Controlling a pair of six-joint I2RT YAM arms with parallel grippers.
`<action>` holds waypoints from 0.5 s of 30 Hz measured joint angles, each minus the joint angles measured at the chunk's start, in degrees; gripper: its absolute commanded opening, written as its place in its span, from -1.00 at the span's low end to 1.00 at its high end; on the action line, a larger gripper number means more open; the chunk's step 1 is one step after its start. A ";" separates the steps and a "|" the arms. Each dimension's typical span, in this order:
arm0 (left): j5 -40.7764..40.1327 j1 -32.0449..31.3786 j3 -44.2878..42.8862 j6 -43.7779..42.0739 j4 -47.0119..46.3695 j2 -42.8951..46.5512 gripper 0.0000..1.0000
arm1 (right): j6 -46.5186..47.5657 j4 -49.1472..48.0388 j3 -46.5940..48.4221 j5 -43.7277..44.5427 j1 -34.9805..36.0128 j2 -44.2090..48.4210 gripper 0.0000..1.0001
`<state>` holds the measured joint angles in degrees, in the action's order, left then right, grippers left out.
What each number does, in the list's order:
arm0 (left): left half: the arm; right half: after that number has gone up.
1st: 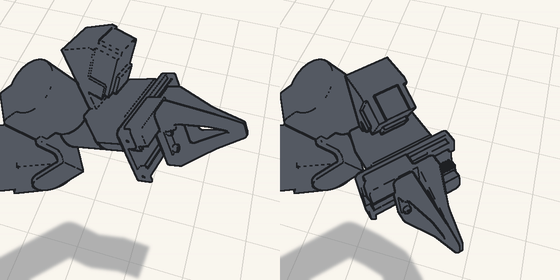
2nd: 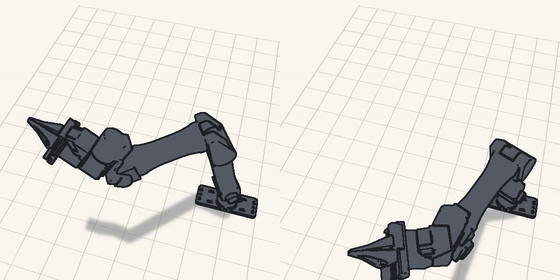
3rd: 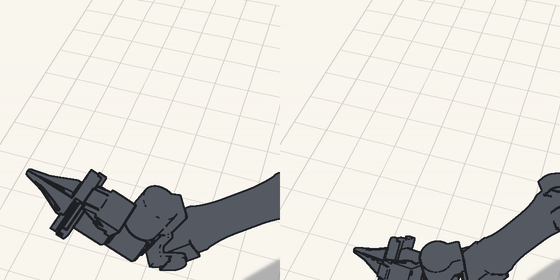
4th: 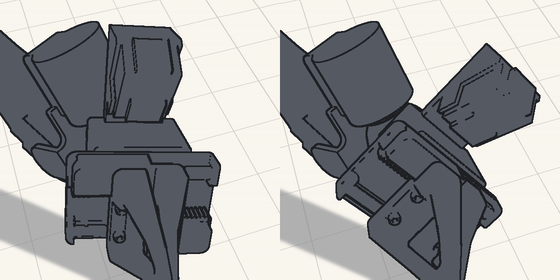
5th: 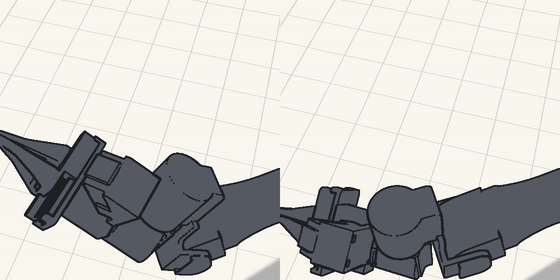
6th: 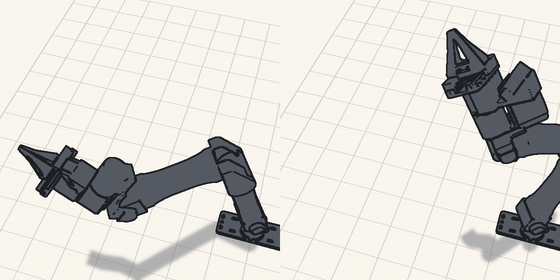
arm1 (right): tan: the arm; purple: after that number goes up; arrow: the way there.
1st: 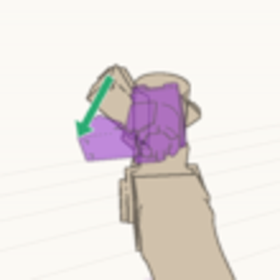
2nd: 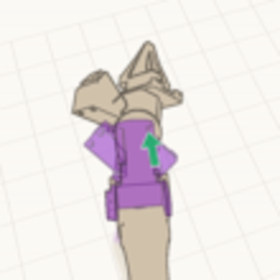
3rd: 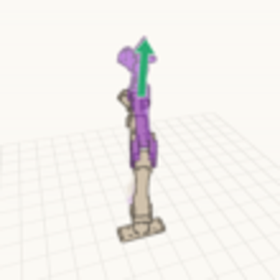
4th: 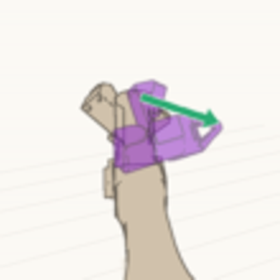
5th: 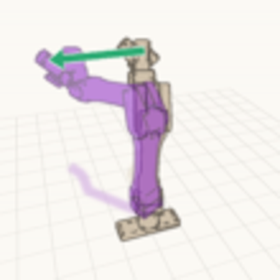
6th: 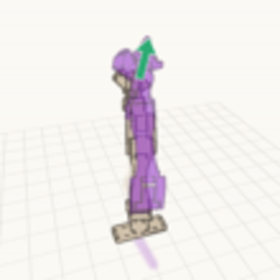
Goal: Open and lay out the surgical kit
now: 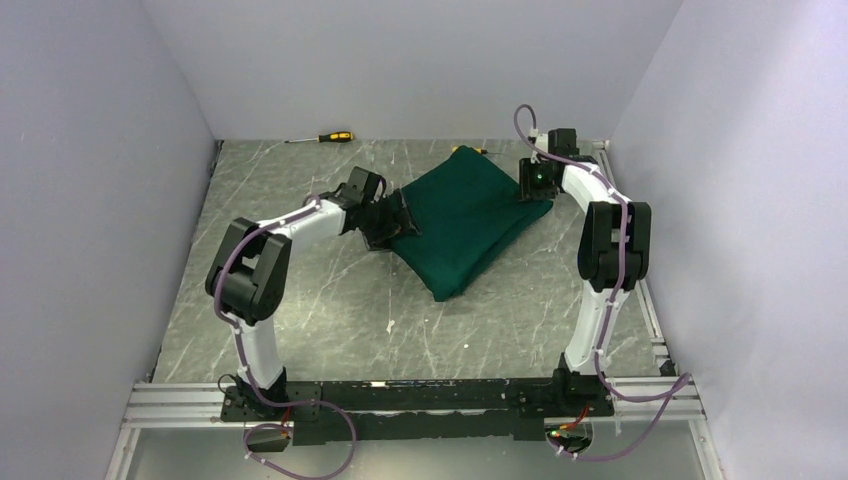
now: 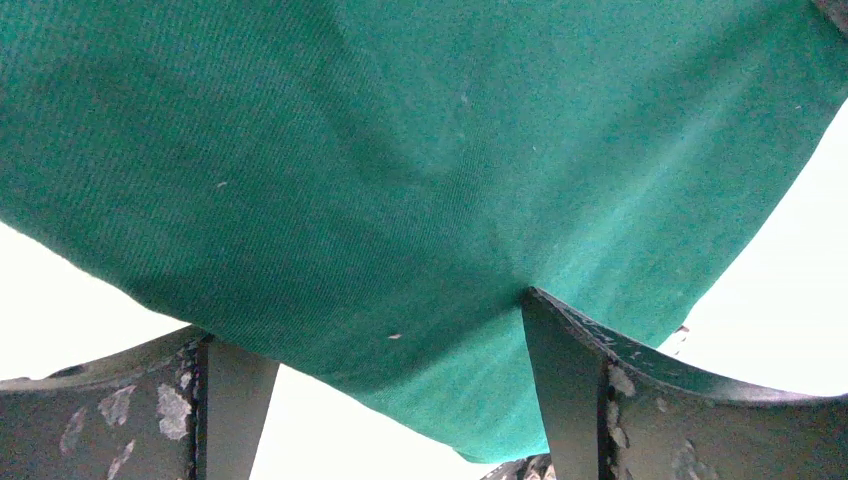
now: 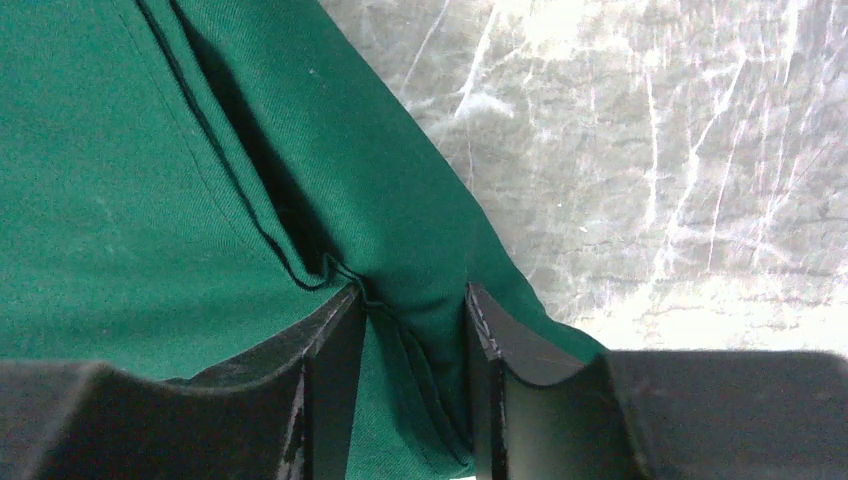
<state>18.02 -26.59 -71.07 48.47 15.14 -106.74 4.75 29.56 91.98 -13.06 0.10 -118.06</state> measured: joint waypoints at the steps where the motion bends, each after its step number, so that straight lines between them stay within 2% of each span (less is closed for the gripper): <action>1: 0.00 0.04 -1.18 -0.44 1.18 -0.61 0.82 | -0.98 -0.50 -0.37 -0.13 -0.28 0.07 -0.33; 5: -0.22 0.85 -6.36 -2.38 5.29 -3.39 0.82 | -5.81 -4.00 -4.07 -0.37 -1.29 1.92 -0.50; 9: -0.28 3.17 -11.06 -4.22 6.95 -6.19 0.82 | -12.74 -7.54 -9.35 0.02 -1.53 4.92 -0.52; 15: 0.35 7.32 -19.10 -9.20 7.19 -11.76 0.82 | -24.74 -12.85 -16.48 5.68 1.64 9.11 -0.52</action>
<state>18.37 -19.27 -90.17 39.27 22.33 -118.50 -19.99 16.71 75.50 -7.38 1.74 -108.95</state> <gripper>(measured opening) 0.911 0.303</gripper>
